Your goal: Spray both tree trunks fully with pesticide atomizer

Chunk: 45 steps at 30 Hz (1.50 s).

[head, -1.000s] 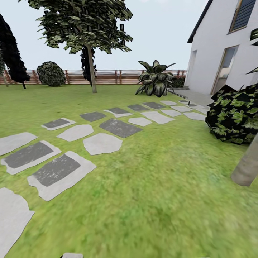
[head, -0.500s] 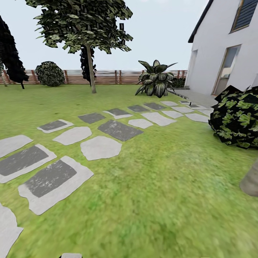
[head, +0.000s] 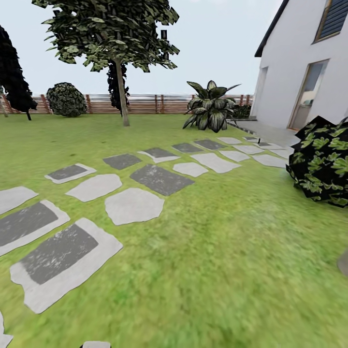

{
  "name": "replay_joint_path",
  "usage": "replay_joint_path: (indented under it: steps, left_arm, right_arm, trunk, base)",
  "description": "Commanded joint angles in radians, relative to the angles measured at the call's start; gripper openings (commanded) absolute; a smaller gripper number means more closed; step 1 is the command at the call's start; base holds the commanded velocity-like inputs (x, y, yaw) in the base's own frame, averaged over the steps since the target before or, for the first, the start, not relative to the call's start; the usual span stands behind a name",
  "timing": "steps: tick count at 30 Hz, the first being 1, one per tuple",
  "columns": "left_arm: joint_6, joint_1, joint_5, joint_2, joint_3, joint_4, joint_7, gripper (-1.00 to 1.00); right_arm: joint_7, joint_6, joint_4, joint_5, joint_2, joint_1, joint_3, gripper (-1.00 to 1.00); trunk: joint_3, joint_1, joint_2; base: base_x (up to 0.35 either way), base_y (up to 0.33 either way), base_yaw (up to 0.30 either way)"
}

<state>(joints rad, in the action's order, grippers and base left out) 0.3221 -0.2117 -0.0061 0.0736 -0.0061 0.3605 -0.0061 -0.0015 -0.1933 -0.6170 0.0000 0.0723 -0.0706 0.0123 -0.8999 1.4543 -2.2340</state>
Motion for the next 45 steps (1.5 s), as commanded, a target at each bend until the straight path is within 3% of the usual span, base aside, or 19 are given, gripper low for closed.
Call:
replay_joint_path:
  steps: [1,31,45]
  left_arm:
    - [0.000,0.000,0.000,0.000,0.000,0.000,0.000,1.00]
    - [0.001,0.000,0.000,0.000,0.000,0.000,0.000,1.00]
    - [0.002,0.000,-0.001,-0.001,0.000,0.000,0.000,1.00]
  right_arm:
    - [0.000,0.000,0.000,0.000,0.000,0.000,0.000,1.00]
    - [0.000,0.000,0.000,0.000,0.000,0.000,0.000,1.00]
    - [0.000,0.000,0.037,0.002,-0.002,0.000,-0.002,1.00]
  trunk:
    - [0.000,0.000,0.000]
    - [-0.013,0.000,0.000]
    - [-0.014,0.000,0.000]
  base:
    - [0.340,0.078,-0.029]
    - [0.340,0.090,-0.236]
    - [0.340,0.002,-0.008]
